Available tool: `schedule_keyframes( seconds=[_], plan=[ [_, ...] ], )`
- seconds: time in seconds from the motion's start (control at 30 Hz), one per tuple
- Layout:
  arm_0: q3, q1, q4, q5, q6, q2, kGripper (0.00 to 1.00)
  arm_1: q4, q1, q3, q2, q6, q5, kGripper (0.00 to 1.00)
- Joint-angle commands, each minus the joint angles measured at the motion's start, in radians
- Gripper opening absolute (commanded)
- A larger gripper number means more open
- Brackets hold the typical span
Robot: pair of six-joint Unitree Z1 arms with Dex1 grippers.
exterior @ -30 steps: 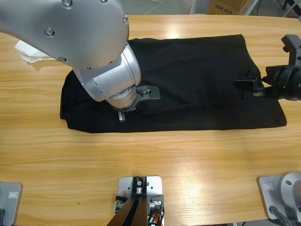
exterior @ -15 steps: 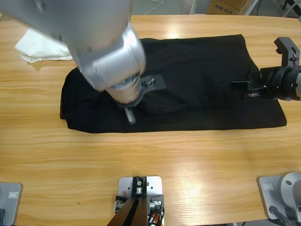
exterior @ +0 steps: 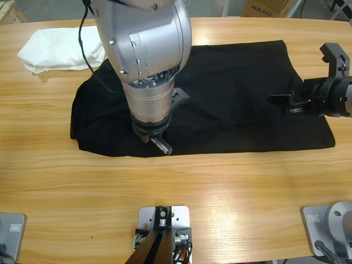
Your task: Fold clothes
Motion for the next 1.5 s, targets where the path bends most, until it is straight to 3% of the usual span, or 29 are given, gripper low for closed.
schedule_keyframes(
  seconds=[0.03, 0.37, 0.63, 0.67, 0.73, 0.77, 0.8, 0.93, 1.17, 1.37, 1.5],
  plan=[
    [-0.011, -0.003, 0.046, -0.008, -0.089, 0.092, 0.0, -0.009, -0.004, 0.025, 0.025, 0.012, 0.007, 1.0],
    [-0.043, 0.003, 0.05, -0.214, -0.212, 0.137, 0.0, -0.013, -0.005, 0.022, 0.037, 0.012, 0.006, 1.0],
    [-0.084, 0.037, 0.063, -0.215, -0.221, 0.129, 0.0, -0.015, -0.004, 0.022, 0.04, 0.012, 0.006, 1.0],
    [-0.089, 0.043, 0.063, -0.212, -0.221, 0.13, 0.064, -0.015, -0.005, 0.022, 0.041, 0.012, 0.006, 1.0],
    [-0.09, 0.055, 0.066, -0.199, -0.22, 0.132, 0.708, -0.015, -0.006, 0.022, 0.041, 0.012, 0.006, 1.0],
    [-0.093, 0.057, 0.067, -0.189, -0.214, 0.134, 0.912, -0.015, -0.005, 0.022, 0.042, 0.012, 0.006, 1.0],
    [-0.098, 0.058, 0.068, -0.18, -0.204, 0.134, 0.982, -0.015, -0.005, 0.022, 0.041, 0.012, 0.007, 1.0],
    [-0.099, 0.071, 0.08, -0.103, -0.225, 0.107, 1.0, -0.015, -0.004, 0.02, 0.049, 0.012, 0.012, 1.0],
    [-0.073, 0.165, 0.008, -0.062, -0.434, -0.008, 1.0, -0.015, -0.004, 0.02, 0.051, 0.012, 0.018, 1.0],
    [0.083, 0.18, -0.193, -0.116, -0.505, -0.087, 0.995, -0.016, -0.004, 0.02, 0.053, 0.012, 0.018, 1.0],
    [0.327, 0.206, -0.411, -0.182, -0.592, -0.159, 0.83, -0.017, -0.004, 0.019, 0.06, 0.012, 0.02, 1.0]
  ],
)
